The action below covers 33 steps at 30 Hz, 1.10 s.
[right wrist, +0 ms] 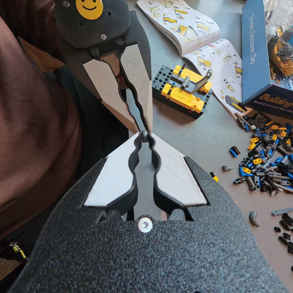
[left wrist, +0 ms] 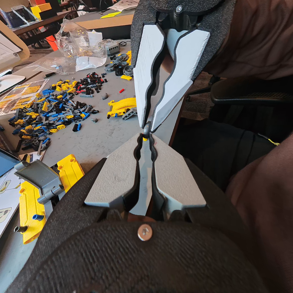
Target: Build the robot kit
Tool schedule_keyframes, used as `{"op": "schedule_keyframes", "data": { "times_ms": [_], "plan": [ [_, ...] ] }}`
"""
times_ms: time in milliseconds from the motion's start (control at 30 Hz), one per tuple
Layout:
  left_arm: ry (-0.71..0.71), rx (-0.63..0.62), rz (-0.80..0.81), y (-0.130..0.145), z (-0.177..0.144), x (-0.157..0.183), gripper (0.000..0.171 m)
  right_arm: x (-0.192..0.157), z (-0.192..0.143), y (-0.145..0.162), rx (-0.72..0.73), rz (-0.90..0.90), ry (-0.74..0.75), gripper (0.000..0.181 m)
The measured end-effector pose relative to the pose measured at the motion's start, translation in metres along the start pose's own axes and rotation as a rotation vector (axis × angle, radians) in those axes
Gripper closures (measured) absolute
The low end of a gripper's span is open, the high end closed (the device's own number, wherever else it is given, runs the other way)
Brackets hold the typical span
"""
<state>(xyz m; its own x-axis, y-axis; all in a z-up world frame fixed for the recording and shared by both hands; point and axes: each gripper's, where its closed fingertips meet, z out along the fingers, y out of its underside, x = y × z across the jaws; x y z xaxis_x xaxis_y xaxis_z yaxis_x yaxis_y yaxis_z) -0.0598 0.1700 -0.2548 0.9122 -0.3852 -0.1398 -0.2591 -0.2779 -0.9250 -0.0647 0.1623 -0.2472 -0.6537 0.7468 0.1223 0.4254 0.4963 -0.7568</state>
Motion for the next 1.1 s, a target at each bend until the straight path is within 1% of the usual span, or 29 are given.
{"op": "schedule_keyframes", "data": {
  "times_ms": [267,633,1000,1067,1100],
  "plan": [
    [0.007,0.002,0.001,0.0,0.0,0.001,0.166,-0.001,-0.001,0.0,0.007,-0.011,-0.006,0.174],
    [-0.016,-0.007,-0.019,0.002,0.0,-0.004,0.169,0.003,-0.007,-0.005,0.053,0.013,0.009,0.174],
    [-0.016,-0.021,-0.011,0.004,0.0,-0.003,0.164,0.012,-0.012,-0.002,0.065,0.041,0.047,0.173],
    [-0.003,-0.029,-0.029,0.001,-0.002,-0.001,0.162,0.013,-0.014,-0.003,0.071,0.045,0.05,0.174],
    [0.013,-0.024,-0.05,-0.005,-0.004,0.002,0.161,0.013,-0.015,-0.003,0.073,0.045,0.053,0.174]
  ]
}}
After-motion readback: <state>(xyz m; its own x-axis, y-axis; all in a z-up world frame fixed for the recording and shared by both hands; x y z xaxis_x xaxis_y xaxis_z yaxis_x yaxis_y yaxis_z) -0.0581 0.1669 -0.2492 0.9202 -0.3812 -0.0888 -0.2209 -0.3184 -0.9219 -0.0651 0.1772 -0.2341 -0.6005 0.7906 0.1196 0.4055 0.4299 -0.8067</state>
